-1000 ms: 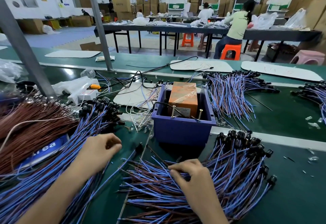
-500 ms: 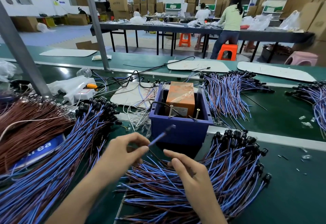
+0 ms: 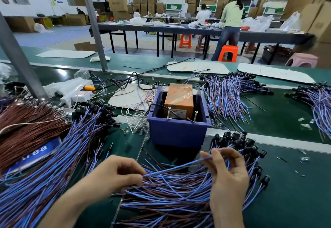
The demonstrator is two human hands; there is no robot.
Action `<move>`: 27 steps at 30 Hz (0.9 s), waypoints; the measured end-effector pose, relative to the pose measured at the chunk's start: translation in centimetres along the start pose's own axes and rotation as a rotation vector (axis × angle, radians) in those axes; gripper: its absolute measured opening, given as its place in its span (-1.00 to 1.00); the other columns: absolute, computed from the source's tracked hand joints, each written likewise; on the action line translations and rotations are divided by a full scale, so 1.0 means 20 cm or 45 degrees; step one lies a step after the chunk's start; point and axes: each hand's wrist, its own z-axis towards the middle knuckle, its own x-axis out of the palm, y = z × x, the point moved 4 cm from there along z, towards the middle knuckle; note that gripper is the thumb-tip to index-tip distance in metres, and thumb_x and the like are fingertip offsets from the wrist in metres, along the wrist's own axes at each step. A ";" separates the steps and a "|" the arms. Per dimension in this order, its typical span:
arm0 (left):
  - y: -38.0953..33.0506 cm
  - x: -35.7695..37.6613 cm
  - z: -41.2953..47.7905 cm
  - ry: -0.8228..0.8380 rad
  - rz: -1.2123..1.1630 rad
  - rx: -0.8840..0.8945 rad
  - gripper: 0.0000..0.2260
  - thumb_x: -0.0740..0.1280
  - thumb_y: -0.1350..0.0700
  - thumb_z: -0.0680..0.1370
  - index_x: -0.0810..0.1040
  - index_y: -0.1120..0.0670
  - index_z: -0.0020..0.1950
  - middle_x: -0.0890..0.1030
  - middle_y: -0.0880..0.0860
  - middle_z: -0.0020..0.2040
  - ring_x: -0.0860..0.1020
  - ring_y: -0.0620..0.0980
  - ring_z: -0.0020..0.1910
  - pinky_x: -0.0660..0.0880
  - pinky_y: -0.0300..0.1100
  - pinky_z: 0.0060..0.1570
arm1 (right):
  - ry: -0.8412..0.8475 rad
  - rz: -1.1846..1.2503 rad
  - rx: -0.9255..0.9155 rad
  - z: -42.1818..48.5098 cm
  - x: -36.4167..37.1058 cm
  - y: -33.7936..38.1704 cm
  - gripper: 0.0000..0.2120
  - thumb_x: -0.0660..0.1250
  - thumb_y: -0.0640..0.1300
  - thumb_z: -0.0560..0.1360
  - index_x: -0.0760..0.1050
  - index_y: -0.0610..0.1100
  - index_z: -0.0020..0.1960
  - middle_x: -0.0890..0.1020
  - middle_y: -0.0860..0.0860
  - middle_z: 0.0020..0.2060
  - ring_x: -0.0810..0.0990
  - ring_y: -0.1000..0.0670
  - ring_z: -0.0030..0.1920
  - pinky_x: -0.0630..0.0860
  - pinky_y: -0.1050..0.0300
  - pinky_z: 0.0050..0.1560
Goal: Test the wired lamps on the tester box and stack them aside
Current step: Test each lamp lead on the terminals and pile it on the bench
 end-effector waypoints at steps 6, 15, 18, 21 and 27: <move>0.04 -0.19 -0.08 -0.061 0.174 -0.057 -0.94 0.48 0.12 0.36 0.71 0.04 -0.19 0.56 0.05 -0.44 0.41 -0.13 -0.46 0.34 -0.31 -0.43 | -0.145 -0.619 -0.284 0.00 -0.06 0.01 -0.72 0.24 -0.32 0.57 0.52 0.06 0.05 0.57 0.04 -0.43 0.49 0.12 -0.44 0.41 0.41 -0.40; 0.01 -0.10 0.00 -0.339 -0.709 0.046 -0.61 0.67 0.05 0.01 0.69 0.14 -0.26 0.59 0.11 -0.37 0.53 -0.11 -0.46 0.47 -0.32 -0.48 | -0.160 -1.603 -0.435 -0.02 -0.01 -0.01 -0.79 0.37 -0.28 0.49 0.63 -0.10 0.09 0.27 -0.23 0.47 0.16 -0.23 0.44 0.24 -0.23 0.25; -0.08 -0.01 0.06 -0.347 -0.820 0.076 -0.85 0.48 0.14 0.19 0.71 0.10 -0.26 0.57 0.05 -0.39 0.53 -0.15 -0.45 0.50 -0.35 -0.44 | 0.101 -1.261 -0.635 -0.06 0.06 0.02 -0.80 0.37 -0.26 0.49 0.62 -0.01 0.04 0.42 0.00 0.40 0.28 0.01 0.44 0.26 0.00 0.41; -0.14 0.09 0.13 -0.335 -0.840 0.093 -0.88 0.44 0.14 0.26 0.72 0.08 -0.24 0.59 0.03 -0.38 0.55 -0.16 -0.43 0.52 -0.37 -0.39 | 0.527 -0.895 -0.502 -0.15 0.18 0.02 -0.85 0.30 -0.09 0.55 0.56 0.14 0.02 0.54 0.26 0.19 0.52 0.17 0.21 0.46 0.21 0.18; -0.18 0.22 0.21 -0.373 -0.832 0.139 -0.86 0.44 0.11 0.28 0.73 0.01 -0.20 0.68 0.02 -0.26 0.61 -0.17 -0.30 0.51 -0.38 -0.28 | 0.662 -0.850 -0.400 -0.21 0.24 -0.01 -0.83 0.26 -0.04 0.56 0.61 0.12 0.04 0.67 0.22 -0.06 0.60 0.25 -0.02 0.46 0.40 -0.04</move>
